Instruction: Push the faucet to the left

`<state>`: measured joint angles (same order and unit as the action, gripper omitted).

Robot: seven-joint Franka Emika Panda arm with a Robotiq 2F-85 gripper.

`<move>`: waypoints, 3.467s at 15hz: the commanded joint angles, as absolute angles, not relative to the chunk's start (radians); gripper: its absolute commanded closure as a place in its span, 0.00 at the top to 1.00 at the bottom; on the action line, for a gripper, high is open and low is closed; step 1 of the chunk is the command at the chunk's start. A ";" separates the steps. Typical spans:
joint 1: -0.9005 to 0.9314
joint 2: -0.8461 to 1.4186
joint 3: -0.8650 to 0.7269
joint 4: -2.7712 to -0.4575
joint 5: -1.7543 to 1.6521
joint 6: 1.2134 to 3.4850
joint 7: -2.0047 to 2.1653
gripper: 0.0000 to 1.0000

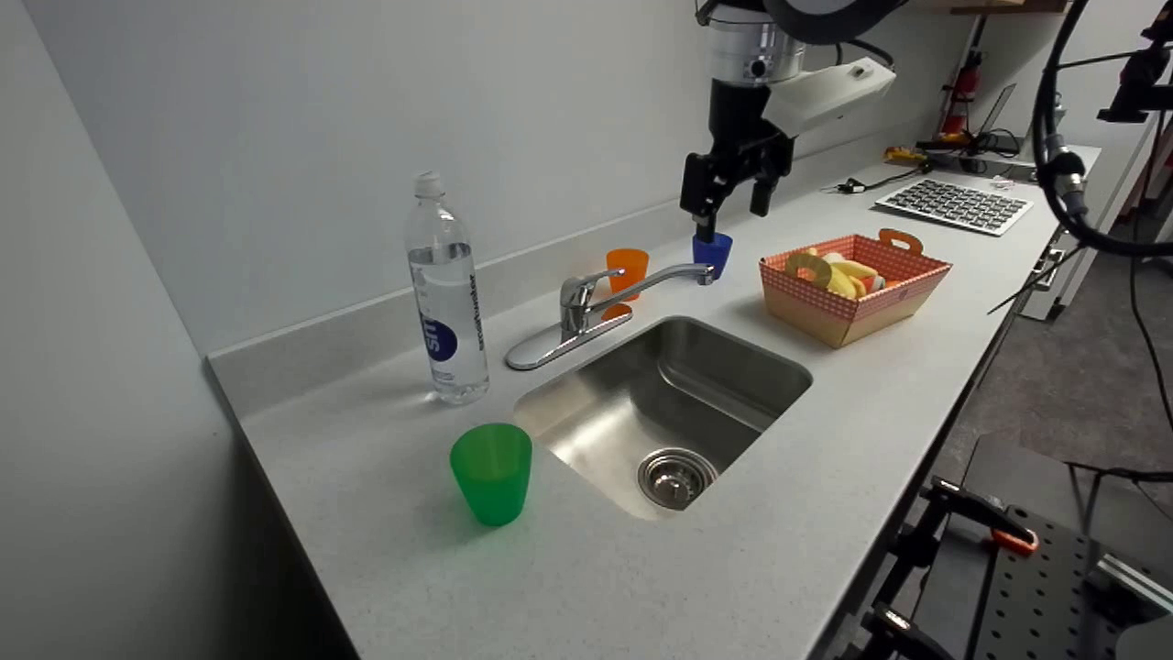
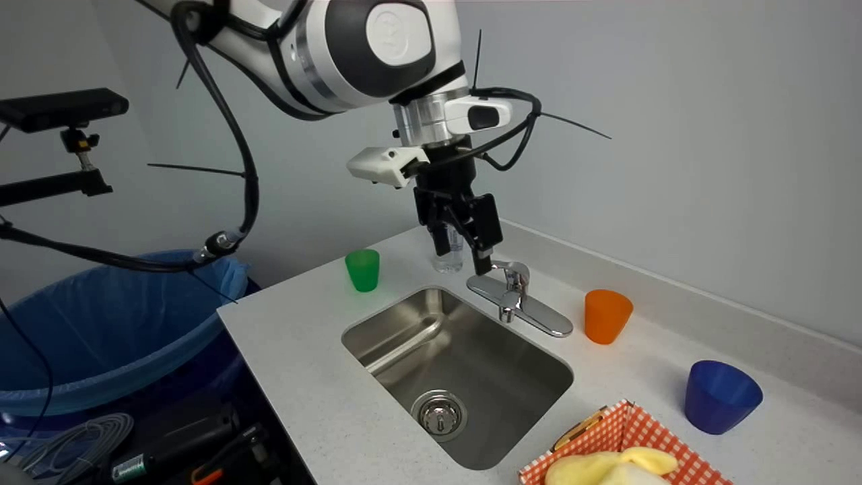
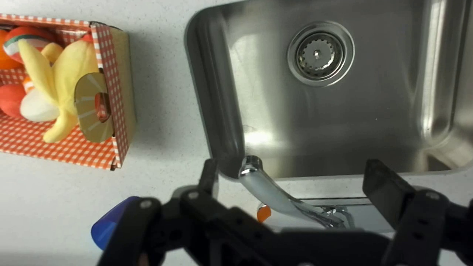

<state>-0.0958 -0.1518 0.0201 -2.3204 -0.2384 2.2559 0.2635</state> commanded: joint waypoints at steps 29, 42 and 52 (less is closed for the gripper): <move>-0.097 0.265 -0.083 -2.010 -0.078 2.285 0.070 0.00; -0.077 0.128 -0.008 -2.178 0.095 2.312 -0.117 0.00; -0.029 0.125 0.025 -2.196 0.056 2.313 -0.111 0.00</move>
<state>-0.0577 0.1511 0.0132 -2.1612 0.0478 2.3035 -0.1086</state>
